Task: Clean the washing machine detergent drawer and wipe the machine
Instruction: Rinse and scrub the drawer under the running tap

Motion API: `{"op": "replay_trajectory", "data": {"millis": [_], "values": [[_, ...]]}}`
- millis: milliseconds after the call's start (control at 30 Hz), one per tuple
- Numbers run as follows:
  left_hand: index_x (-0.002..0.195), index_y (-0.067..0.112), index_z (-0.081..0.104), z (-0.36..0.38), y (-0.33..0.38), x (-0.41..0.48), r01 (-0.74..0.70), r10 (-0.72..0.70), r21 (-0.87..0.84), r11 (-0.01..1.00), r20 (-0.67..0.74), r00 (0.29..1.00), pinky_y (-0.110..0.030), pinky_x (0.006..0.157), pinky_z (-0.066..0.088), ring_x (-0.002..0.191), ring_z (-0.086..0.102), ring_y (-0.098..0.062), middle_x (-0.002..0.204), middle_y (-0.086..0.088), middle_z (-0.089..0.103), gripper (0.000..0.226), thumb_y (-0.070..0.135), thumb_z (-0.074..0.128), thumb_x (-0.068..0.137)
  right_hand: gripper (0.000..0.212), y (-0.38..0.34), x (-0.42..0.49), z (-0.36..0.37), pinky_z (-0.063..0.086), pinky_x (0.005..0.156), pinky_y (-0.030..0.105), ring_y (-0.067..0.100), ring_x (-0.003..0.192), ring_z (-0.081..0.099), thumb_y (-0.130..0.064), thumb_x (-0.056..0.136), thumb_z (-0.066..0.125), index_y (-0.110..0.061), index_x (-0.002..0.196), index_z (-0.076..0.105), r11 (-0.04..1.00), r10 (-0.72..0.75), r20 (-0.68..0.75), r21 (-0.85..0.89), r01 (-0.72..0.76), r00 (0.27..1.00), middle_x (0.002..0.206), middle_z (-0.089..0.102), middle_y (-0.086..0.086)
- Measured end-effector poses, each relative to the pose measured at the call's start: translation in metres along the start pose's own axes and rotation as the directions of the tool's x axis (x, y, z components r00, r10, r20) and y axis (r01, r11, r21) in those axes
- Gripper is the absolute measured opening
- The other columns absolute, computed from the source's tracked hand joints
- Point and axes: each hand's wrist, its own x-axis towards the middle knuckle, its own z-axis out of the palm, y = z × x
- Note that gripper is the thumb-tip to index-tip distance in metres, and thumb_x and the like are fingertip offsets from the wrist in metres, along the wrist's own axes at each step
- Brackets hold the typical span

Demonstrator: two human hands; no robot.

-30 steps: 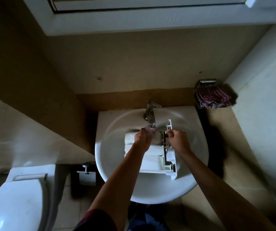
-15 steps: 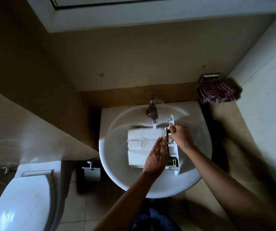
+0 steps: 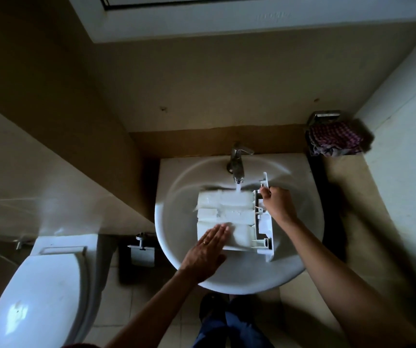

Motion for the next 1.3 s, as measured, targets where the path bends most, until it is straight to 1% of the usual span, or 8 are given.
{"op": "replay_trajectory", "data": {"millis": [267, 367, 467, 767, 867, 1033, 1200, 1300], "values": [[0.109, 0.011, 0.069, -0.045, -0.010, 0.046, 0.357, -0.460, -0.372, 0.857, -0.241, 0.854, -0.029, 0.074, 0.053, 0.091, 0.069, -0.023, 0.101, -0.008, 0.072, 0.031, 0.029, 0.048, 0.094, 0.039, 0.001, 0.002, 0.005, 0.042, 0.064, 0.030, 0.036, 0.077, 0.065, -0.027, 0.098, 0.045, 0.001, 0.087, 0.070, 0.998, 0.040, 0.019, 0.039, -0.041, 0.999, 0.081, 0.068, 0.025], [0.107, 0.009, 0.068, -0.059, 0.000, 0.104, 0.473, -0.784, -0.869, 0.143, 0.192, 0.590, -0.031, 0.078, 0.053, 0.089, 0.068, -0.022, 0.095, -0.007, 0.071, 0.024, 0.023, 0.051, 0.097, 0.040, 0.001, 0.001, 0.005, 0.035, 0.062, 0.025, 0.034, 0.075, 0.064, -0.027, 0.099, 0.045, 0.001, 0.083, 0.068, 0.999, 0.032, 0.016, 0.024, -0.033, 0.999, 0.081, 0.068, 0.024], [0.116, -0.003, 0.059, -0.059, 0.005, 0.148, 0.189, -0.617, -0.808, -0.558, 0.557, 0.556, -0.030, 0.079, 0.056, 0.090, 0.065, -0.022, 0.098, -0.012, 0.067, 0.032, 0.020, 0.040, 0.103, 0.038, 0.001, 0.001, 0.005, 0.034, 0.063, 0.025, 0.030, 0.076, 0.064, -0.028, 0.099, 0.046, 0.000, 0.087, 0.068, 0.999, 0.034, 0.023, -0.006, -0.034, 0.999, 0.085, 0.069, 0.021], [0.091, -0.005, 0.054, -0.041, 0.003, 0.172, 0.042, -0.554, -0.674, -0.737, 0.640, 0.533, -0.032, 0.061, 0.060, 0.084, 0.063, -0.029, 0.091, -0.023, 0.059, 0.025, 0.013, 0.042, 0.102, 0.041, 0.005, 0.002, 0.001, 0.031, 0.062, 0.025, 0.023, 0.064, 0.050, -0.027, 0.099, 0.047, 0.005, 0.079, 0.063, 0.998, 0.054, 0.022, -0.017, -0.054, 0.998, 0.070, 0.057, 0.021], [0.084, 0.002, 0.056, -0.046, 0.006, 0.174, 0.218, -0.590, -0.759, -0.613, 0.624, 0.512, -0.026, 0.068, 0.058, 0.079, 0.064, -0.021, 0.080, -0.012, 0.065, 0.011, 0.003, 0.051, 0.094, 0.042, 0.007, 0.004, 0.001, 0.031, 0.061, 0.025, 0.021, 0.062, 0.049, -0.028, 0.099, 0.047, 0.005, 0.079, 0.064, 0.998, 0.056, 0.019, -0.003, -0.056, 0.998, 0.073, 0.062, 0.024], [0.074, 0.014, 0.065, -0.053, 0.030, 0.161, 0.565, -0.749, -0.814, 0.135, 0.290, 0.596, -0.025, 0.062, 0.045, 0.066, 0.056, -0.013, 0.070, -0.001, 0.064, 0.023, 0.017, 0.054, 0.094, 0.039, 0.007, 0.006, 0.000, 0.031, 0.058, 0.022, 0.015, 0.055, 0.048, -0.028, 0.099, 0.045, 0.000, 0.086, 0.068, 0.998, 0.062, 0.050, -0.003, -0.062, 0.997, 0.070, 0.060, 0.012], [0.135, 0.004, 0.051, -0.008, 0.054, 0.125, 0.237, -0.300, -0.480, 0.845, -0.058, 0.952, -0.026, 0.102, 0.045, 0.117, 0.058, -0.023, 0.131, -0.016, 0.058, 0.042, 0.011, 0.033, 0.098, 0.039, 0.007, 0.008, 0.001, 0.041, 0.067, 0.030, 0.037, 0.083, 0.064, -0.029, 0.098, 0.048, 0.003, 0.087, 0.068, 0.998, 0.051, 0.028, -0.022, -0.051, 0.998, 0.088, 0.066, 0.029], [0.142, -0.002, 0.041, 0.010, 0.032, 0.103, 0.035, -0.063, -0.222, 0.974, -0.120, 0.991, -0.040, 0.116, 0.028, 0.140, 0.035, -0.028, 0.148, -0.017, 0.041, 0.048, 0.021, 0.037, 0.100, 0.042, 0.005, 0.007, -0.003, 0.033, 0.063, 0.029, 0.037, 0.081, 0.062, -0.028, 0.097, 0.049, 0.003, 0.072, 0.063, 0.999, 0.049, 0.047, -0.025, -0.048, 0.998, 0.086, 0.064, 0.031]]}}
